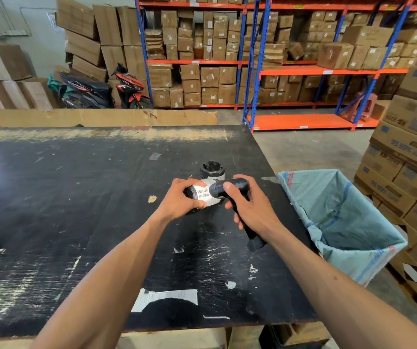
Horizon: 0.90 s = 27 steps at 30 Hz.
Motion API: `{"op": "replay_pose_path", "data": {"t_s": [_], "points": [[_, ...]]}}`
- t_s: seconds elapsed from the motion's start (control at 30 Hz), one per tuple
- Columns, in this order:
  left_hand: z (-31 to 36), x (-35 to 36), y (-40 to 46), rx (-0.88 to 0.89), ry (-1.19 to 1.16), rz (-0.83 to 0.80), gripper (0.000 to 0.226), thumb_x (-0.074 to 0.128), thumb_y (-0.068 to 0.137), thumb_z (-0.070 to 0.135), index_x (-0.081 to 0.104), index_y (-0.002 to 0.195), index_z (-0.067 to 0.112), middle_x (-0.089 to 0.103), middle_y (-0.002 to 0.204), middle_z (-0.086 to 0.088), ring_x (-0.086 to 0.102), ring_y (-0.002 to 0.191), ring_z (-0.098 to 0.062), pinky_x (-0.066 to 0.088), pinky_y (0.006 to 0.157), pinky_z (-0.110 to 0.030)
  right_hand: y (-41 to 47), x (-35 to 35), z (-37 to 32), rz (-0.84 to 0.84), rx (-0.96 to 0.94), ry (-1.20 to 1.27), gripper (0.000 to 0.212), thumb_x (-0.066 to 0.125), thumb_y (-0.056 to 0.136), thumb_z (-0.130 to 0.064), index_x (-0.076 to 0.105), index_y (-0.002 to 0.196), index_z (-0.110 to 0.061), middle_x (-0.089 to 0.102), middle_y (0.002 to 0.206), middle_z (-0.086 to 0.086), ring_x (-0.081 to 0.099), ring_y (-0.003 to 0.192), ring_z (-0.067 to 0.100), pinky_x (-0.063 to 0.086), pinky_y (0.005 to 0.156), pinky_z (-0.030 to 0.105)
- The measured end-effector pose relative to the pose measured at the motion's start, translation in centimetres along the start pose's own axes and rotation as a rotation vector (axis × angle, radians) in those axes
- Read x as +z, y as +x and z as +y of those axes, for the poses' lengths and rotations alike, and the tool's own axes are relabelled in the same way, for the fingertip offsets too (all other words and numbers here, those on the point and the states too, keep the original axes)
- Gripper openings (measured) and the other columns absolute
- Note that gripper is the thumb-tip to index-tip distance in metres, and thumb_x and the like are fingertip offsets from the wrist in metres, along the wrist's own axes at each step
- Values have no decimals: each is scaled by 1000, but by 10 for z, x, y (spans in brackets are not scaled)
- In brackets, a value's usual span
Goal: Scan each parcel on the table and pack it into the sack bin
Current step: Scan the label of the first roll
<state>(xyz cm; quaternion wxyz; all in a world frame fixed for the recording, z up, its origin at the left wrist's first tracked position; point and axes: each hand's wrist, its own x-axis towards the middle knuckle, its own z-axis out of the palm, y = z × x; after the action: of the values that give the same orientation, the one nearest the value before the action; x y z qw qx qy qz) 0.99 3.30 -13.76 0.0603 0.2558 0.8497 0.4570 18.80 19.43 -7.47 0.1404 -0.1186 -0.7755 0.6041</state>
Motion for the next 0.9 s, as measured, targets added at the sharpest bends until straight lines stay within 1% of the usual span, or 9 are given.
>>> {"op": "replay_pose_path", "data": {"t_s": [0.13,0.27,0.37,0.47,0.57,0.63,0.7,0.77,0.9], "points": [[13,-4,-7,-22,-57,20,50,90,66,20,69,103,46,45,125,0,53,111,-15,44,98,-25,2,-1,4,9,23,-10,40,64,98,-57,50,132,-42,77,95,8,60,57,17,54,50,32],[17,-6,-9,-19,-92,75,50,90,65,19,70,102,46,44,126,1,53,113,-17,45,104,-32,7,2,12,43,79,-49,54,63,97,-59,44,143,-38,75,97,4,63,57,13,55,51,27],[15,-6,-12,-38,-130,145,49,90,67,15,72,106,38,44,127,-1,51,113,-13,43,104,-26,12,10,22,80,151,-93,58,63,99,-57,39,146,-33,73,103,5,66,61,14,56,50,26],[11,-6,-21,-33,-142,200,48,89,69,16,71,108,38,45,126,1,50,115,-11,38,100,-20,15,22,35,97,239,-103,55,62,101,-52,37,142,-25,69,102,10,69,63,20,66,57,39],[5,-5,-31,-18,-185,218,49,90,69,15,71,104,42,45,126,1,50,117,-10,39,105,-22,20,34,59,88,297,-253,56,60,99,-57,36,138,-23,67,100,9,75,63,26,67,65,49],[2,-3,-37,-17,-205,222,49,90,68,14,71,102,44,45,126,2,51,118,-9,41,107,-24,22,42,73,71,307,-435,64,54,97,-66,37,138,-20,69,106,8,78,74,31,64,81,51],[-1,-2,-43,-18,-212,225,50,91,67,13,71,102,43,45,127,1,50,118,-6,40,108,-24,22,48,81,56,324,-568,67,50,98,-69,38,139,-17,69,121,12,74,100,38,56,96,47],[-2,-2,-49,-19,-208,218,50,91,68,13,71,103,43,46,127,1,50,118,-5,39,107,-21,22,51,85,34,334,-644,67,48,101,-66,38,143,-15,65,130,17,65,118,42,50,98,45],[-4,-3,-57,-26,-220,197,49,91,68,15,71,103,43,46,126,4,48,118,1,40,105,-23,20,56,91,-12,315,-738,65,45,104,-64,36,146,-15,66,132,18,63,122,41,48,97,45]]}}
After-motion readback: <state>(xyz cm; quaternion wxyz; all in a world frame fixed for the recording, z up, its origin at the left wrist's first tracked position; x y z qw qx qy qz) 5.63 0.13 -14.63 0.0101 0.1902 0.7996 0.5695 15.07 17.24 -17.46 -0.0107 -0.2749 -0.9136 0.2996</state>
